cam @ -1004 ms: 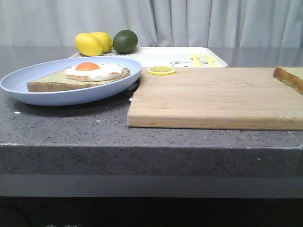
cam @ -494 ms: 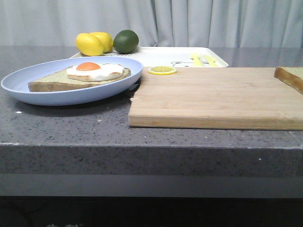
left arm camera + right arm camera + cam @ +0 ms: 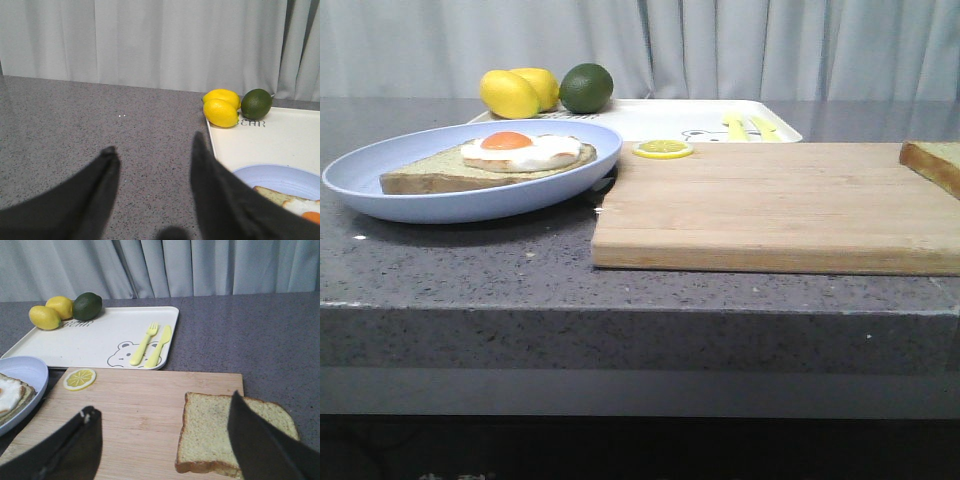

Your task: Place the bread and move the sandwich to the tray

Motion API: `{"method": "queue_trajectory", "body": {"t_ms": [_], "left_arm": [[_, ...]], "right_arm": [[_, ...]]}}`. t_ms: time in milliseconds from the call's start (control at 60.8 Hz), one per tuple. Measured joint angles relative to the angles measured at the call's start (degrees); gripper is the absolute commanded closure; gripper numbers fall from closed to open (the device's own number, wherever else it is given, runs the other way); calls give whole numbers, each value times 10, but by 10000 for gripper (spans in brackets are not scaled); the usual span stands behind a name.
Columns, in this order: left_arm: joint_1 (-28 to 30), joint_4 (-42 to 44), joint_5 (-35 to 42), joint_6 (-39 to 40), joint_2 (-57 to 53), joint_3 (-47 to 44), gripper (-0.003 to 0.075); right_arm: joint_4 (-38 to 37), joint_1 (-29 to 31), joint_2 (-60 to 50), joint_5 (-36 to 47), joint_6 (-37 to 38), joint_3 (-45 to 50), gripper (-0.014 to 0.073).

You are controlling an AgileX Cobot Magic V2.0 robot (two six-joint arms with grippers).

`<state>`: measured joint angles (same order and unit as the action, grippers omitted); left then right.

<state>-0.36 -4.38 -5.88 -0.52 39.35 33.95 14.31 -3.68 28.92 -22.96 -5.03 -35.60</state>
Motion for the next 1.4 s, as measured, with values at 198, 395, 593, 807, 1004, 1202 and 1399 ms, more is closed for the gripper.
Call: {"method": "queue_trajectory", "body": {"t_ms": [198,395,593,807,1004,1202,1399], "left_arm": [[0,0,0,0,0,0,43],[0,0,0,0,0,0,101],[0,0,0,0,0,0,134],[0,0,0,0,0,0,164],[0,0,0,0,0,0,177],[0,0,0,0,0,0,177],[0,0,0,0,0,0,177]], "right_arm": [[0,0,3,-4,0,-2,-31],[-7,0,104,-78,0,-96,-31],[-13,20,288,-212,0,-262,-31],[-14,113,411,-271,0,-360,-31],[5,206,511,-327,0,-414,-31],[25,265,629,-414,-6,-465,-31],[56,274,673,-445,-67,-467,-28]]}}
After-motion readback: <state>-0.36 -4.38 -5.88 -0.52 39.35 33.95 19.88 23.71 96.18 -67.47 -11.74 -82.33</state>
